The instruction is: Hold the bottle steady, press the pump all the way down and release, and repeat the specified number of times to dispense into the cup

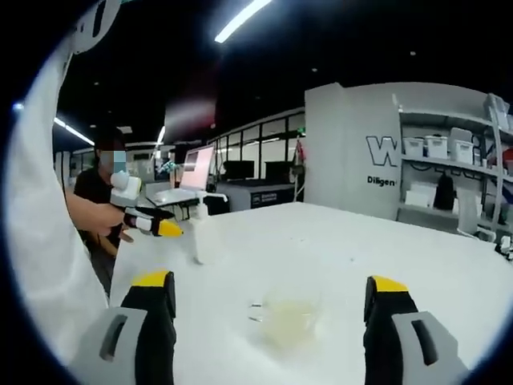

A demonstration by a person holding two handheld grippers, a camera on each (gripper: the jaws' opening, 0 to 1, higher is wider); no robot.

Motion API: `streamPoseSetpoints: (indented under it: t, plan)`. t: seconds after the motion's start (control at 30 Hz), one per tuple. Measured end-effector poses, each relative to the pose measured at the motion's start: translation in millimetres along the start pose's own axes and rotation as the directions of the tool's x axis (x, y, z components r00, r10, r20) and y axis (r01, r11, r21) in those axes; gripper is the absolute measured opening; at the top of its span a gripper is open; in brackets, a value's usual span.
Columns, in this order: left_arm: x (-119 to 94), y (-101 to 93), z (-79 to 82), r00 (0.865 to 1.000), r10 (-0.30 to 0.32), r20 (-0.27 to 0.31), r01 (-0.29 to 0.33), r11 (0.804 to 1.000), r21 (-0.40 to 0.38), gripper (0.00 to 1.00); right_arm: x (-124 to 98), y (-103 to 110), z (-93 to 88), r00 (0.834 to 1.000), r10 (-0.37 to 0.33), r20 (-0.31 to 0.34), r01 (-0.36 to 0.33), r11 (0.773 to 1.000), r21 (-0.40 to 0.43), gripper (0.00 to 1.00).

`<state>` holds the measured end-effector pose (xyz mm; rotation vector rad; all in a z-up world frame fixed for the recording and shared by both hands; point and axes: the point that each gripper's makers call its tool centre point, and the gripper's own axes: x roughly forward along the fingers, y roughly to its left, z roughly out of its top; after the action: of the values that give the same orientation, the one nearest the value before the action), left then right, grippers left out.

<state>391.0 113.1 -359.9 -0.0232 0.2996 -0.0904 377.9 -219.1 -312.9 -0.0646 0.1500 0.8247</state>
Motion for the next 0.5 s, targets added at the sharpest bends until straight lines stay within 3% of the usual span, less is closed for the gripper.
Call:
streamPoseSetpoints:
  t: [0.03,0.07,0.1,0.13,0.2,0.23,0.3,0.37,0.4,0.47,0.5]
  plan:
    - [1,0.4,-0.4,1.0,-0.001,0.004,0.001,1.0,-0.002,1.0,0,5,-2.2,1.0,0.03,-0.009,-0.029,0.999,0.027,1.0]
    - [3,1.4,-6.8,1.0,-0.001,-0.029,0.001,1.0,0.009,1.0,0,4,-2.5,1.0,0.017,-0.014,-0.017,1.0,0.02,0.99]
    - [4,2.4,-5.7,1.0,0.003,-0.016,-0.003,1.0,0.005,1.0,-1,3,-0.6,1.0,0.004,-0.007,-0.004,1.0,0.004,0.99]
    - [6,4.2,-6.1,1.0,0.002,-0.008,-0.002,1.0,0.003,1.0,0,12,8.8,0.997,0.061,0.051,-0.062,0.998,0.012,0.98]
    - [9,5.9,-8.9,1.0,0.007,-0.02,-0.007,1.0,0.005,1.0,-2,9,4.8,1.0,0.028,0.006,-0.028,1.0,-0.011,0.98]
    - [10,6.9,-8.8,1.0,0.01,-0.015,-0.009,1.0,0.009,1.0,0,11,9.8,0.998,0.038,0.039,-0.039,0.999,0.025,0.98]
    - [12,11.2,-13.9,0.999,0.027,-0.027,-0.027,1.0,0.012,1.0,-2,11,8.2,0.999,0.04,0.016,-0.04,0.999,-0.009,0.93]
    - [15,12.9,-15.7,0.999,0.026,-0.027,-0.026,1.0,-0.007,1.0,-2,10,13.4,0.998,0.038,0.046,-0.037,0.999,-0.016,0.91]
    - [15,16.4,-16.4,0.998,0.049,-0.028,-0.049,0.999,0.003,1.0,-2,11,11.2,0.999,0.039,0.021,-0.039,0.999,-0.016,0.87]
    - [16,16.5,-14.6,0.999,0.05,-0.013,-0.05,0.999,0.005,1.0,-2,11,15.7,0.998,0.041,0.042,-0.041,0.999,-0.008,0.89]
    - [17,17.1,-15.2,0.998,0.054,-0.015,-0.054,0.999,-0.004,1.0,-2,11,14.6,0.999,0.039,0.032,-0.039,0.999,-0.016,0.85]
